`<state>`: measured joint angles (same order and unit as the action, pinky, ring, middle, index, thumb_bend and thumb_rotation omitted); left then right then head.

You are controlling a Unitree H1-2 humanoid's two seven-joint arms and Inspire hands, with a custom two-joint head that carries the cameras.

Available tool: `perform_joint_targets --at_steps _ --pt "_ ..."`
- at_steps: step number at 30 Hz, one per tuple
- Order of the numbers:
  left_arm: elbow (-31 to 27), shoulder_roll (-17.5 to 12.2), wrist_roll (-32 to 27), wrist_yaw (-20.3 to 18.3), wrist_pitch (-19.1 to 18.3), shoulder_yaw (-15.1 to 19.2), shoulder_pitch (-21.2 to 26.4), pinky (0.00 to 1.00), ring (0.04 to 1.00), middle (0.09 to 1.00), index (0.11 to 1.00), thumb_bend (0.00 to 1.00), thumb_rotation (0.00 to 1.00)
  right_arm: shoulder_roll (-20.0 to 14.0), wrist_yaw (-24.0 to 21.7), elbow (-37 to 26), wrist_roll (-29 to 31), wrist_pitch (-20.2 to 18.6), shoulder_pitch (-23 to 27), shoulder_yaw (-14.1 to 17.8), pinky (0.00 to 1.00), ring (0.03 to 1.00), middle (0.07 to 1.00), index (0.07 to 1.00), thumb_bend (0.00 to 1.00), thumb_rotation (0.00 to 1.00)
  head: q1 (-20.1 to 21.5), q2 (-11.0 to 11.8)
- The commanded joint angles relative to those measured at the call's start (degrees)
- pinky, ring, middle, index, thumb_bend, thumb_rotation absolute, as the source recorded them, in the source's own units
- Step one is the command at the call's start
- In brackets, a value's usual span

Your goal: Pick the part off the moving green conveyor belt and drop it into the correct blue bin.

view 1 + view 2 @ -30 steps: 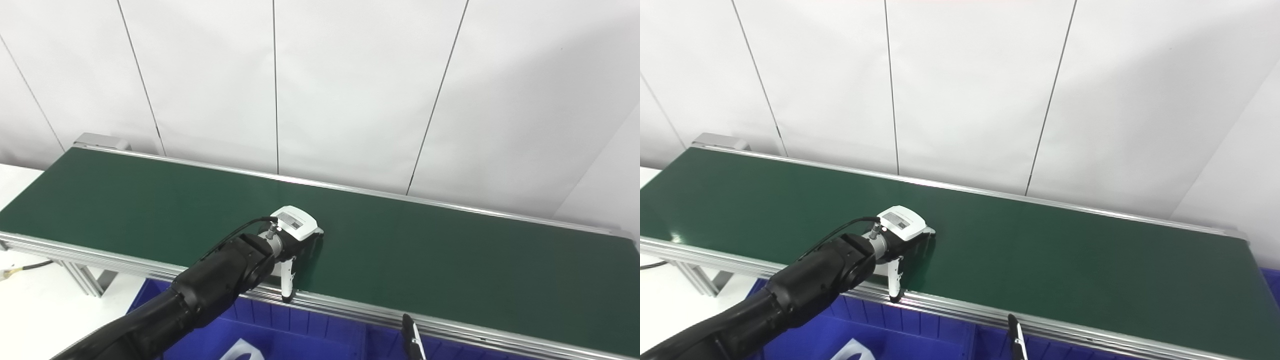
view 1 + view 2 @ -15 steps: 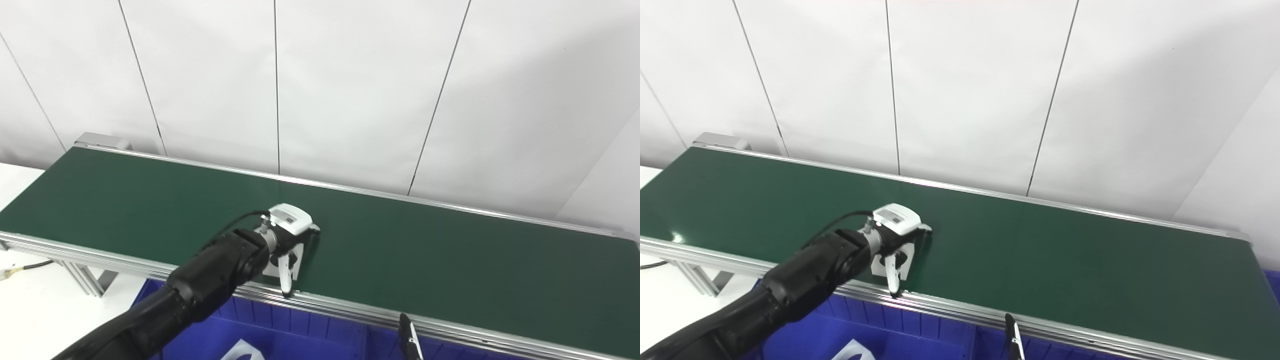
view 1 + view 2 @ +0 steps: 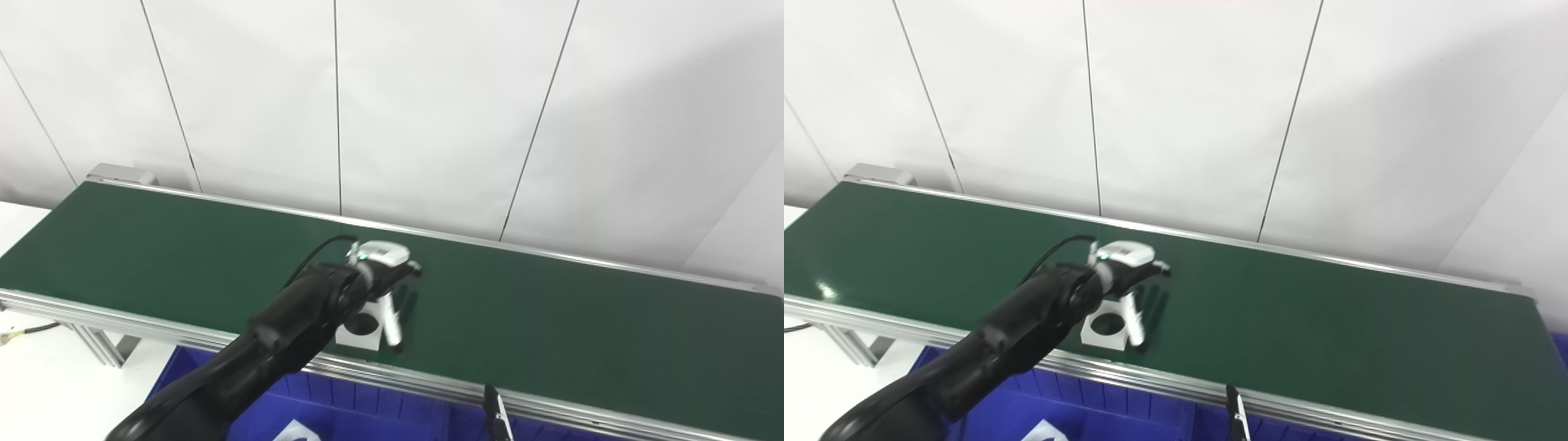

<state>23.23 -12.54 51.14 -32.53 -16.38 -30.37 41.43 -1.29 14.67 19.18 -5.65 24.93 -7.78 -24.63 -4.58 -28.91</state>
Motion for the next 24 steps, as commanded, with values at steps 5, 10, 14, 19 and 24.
perform_joint_targets --at_steps 5,10,14,19,24 --pt "-3.2 -0.1 -1.7 -0.5 -0.4 -0.1 1.5 0.82 0.897 0.945 0.912 1.0 0.24 1.4 1.1 -1.2 -1.0 2.0 1.5 -0.9 1.0 0.995 0.997 0.996 0.87 1.0 2.0 -0.9" --pt "-5.6 0.0 -1.7 -2.0 -0.7 -1.8 0.2 0.83 0.906 0.952 0.922 1.0 0.24 1.8 0.8 -1.7 -0.9 2.0 1.5 -1.4 1.0 1.0 1.0 0.991 0.88 0.99 4.8 -2.2" --pt "-6.6 0.4 -1.6 -2.9 -0.8 -3.0 -0.7 0.81 0.901 0.959 0.93 1.0 0.26 2.0 1.1 -1.9 -0.9 2.0 1.4 -1.5 1.0 0.985 0.995 0.974 0.88 0.96 5.7 -2.7" --pt "-6.8 0.1 0.1 -2.3 0.1 -5.3 -1.9 0.82 0.895 0.946 0.92 1.0 0.25 2.1 0.9 -2.3 -0.8 2.0 1.1 -1.5 1.0 0.983 0.993 0.972 0.88 0.95 6.4 -3.0" --pt "-5.2 0.0 2.1 4.8 3.2 -6.9 -4.2 0.88 0.886 0.91 0.891 1.0 0.21 2.1 1.2 -2.6 -1.3 2.0 0.9 -1.4 1.0 0.977 0.986 0.966 0.89 0.94 7.0 -3.3"
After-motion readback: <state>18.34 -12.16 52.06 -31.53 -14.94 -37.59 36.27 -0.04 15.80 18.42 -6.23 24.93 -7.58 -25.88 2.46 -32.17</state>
